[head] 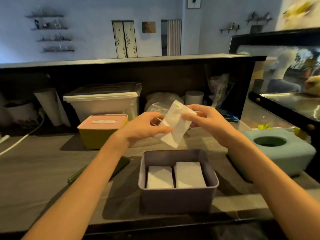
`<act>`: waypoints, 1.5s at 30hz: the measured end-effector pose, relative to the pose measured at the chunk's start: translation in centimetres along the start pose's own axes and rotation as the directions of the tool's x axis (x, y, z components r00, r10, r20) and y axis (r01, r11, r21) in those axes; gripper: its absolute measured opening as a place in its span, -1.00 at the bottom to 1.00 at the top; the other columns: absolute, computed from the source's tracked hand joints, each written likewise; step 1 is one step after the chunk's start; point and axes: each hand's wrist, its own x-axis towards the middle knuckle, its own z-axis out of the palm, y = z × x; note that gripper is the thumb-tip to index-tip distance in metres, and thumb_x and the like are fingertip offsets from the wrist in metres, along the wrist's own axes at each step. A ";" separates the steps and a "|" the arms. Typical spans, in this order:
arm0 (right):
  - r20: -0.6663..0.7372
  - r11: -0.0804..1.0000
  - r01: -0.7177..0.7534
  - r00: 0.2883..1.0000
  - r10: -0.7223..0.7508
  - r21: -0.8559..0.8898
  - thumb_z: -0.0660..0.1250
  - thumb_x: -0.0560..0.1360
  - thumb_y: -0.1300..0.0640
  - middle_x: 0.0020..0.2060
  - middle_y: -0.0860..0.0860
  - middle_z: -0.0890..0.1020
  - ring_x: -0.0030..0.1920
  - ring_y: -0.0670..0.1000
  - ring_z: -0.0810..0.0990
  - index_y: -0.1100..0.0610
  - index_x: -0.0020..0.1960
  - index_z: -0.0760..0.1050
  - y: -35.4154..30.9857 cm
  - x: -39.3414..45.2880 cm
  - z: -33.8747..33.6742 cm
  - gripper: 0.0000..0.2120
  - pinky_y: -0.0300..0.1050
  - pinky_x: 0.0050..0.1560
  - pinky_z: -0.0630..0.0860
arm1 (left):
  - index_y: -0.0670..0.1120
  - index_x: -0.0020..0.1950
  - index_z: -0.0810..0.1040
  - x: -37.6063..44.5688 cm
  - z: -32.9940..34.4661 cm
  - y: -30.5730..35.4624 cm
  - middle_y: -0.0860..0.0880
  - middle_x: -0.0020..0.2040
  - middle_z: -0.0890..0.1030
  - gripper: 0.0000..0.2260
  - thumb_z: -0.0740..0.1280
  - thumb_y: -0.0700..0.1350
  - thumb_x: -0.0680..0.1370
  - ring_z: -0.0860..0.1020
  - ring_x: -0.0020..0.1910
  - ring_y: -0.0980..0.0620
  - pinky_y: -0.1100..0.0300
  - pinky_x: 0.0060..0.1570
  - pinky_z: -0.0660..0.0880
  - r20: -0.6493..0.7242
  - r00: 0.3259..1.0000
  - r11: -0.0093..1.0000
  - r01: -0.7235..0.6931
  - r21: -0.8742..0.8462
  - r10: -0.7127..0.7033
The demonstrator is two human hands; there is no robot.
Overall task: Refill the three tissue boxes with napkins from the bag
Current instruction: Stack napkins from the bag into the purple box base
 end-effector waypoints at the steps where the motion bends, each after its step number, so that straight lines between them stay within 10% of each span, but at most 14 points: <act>1: 0.007 0.996 -0.039 0.999 0.038 0.080 0.43 0.56 -0.06 -0.02 -0.10 0.74 0.02 -0.14 0.70 -0.02 0.23 0.62 -0.9 -0.4 0.4 -0.73 -0.27 -0.03 0.63 | 0.08 0.31 0.53 -0.7 0.0 0.5 0.09 0.14 0.64 -0.63 0.47 0.04 0.52 0.59 0.10 0.14 0.25 0.00 0.51 0.027 0.999 0.998 0.020 -0.057 -0.018; 7: 0.272 0.772 -0.460 0.887 0.374 0.439 0.46 0.51 0.02 0.08 0.13 0.73 0.09 0.11 0.73 0.17 0.26 0.57 -3.5 -4.3 2.6 -0.61 0.01 0.11 0.67 | 0.05 0.32 0.50 -4.2 0.7 0.8 0.08 0.13 0.67 -0.59 0.51 -0.02 0.50 0.67 -0.02 0.18 0.31 -0.11 0.61 -0.006 0.997 0.969 0.068 -0.236 -0.072; 17: 0.324 0.820 -0.560 0.803 0.501 0.119 0.38 0.61 0.08 -0.07 0.05 0.76 -0.11 -0.01 0.75 0.19 0.22 0.59 -3.2 -6.6 5.4 -0.75 -0.19 -0.19 0.63 | 0.07 0.14 0.39 -8.7 -0.5 -1.2 0.06 -0.03 0.62 -0.53 0.47 0.28 0.43 0.66 -0.12 0.09 0.09 -0.12 0.67 -0.210 0.977 0.983 0.071 0.168 -0.034; 27: 0.292 0.696 -0.700 0.640 0.711 -0.160 0.46 0.55 0.04 0.05 0.14 0.69 -0.24 -0.01 0.65 0.24 0.22 0.55 -2.7 -6.6 6.7 -0.65 -0.20 -0.36 0.54 | 0.04 0.14 0.45 -9.6 -0.1 -2.1 -0.01 -0.10 0.61 -0.58 0.57 0.07 0.42 0.65 -0.26 0.03 0.11 -0.24 0.66 -0.001 0.996 0.951 -0.083 0.298 0.087; 34: 0.184 0.707 -0.579 0.706 0.684 -0.407 0.53 0.46 -0.13 0.07 0.11 0.68 0.09 0.07 0.66 0.16 0.19 0.59 -1.8 -6.0 8.4 -0.55 -0.07 0.10 0.60 | 0.03 0.13 0.57 -9.2 0.5 -2.0 0.03 -0.03 0.56 -0.57 0.58 0.16 0.37 0.63 -0.18 0.04 0.11 -0.24 0.67 0.116 0.992 0.890 -0.104 0.445 0.057; 45: 0.324 0.687 -0.135 0.807 0.495 -0.714 0.32 0.62 -0.13 -0.02 -0.06 0.74 0.00 -0.10 0.70 0.13 0.17 0.68 -4.2 -6.9 7.0 -0.64 -0.02 0.24 0.60 | -0.12 0.40 0.49 -7.9 2.0 -0.1 -0.02 0.01 0.52 -0.46 0.56 -0.05 0.47 0.69 -0.21 0.00 0.15 -0.22 0.66 0.176 0.975 0.705 -0.029 0.709 -0.136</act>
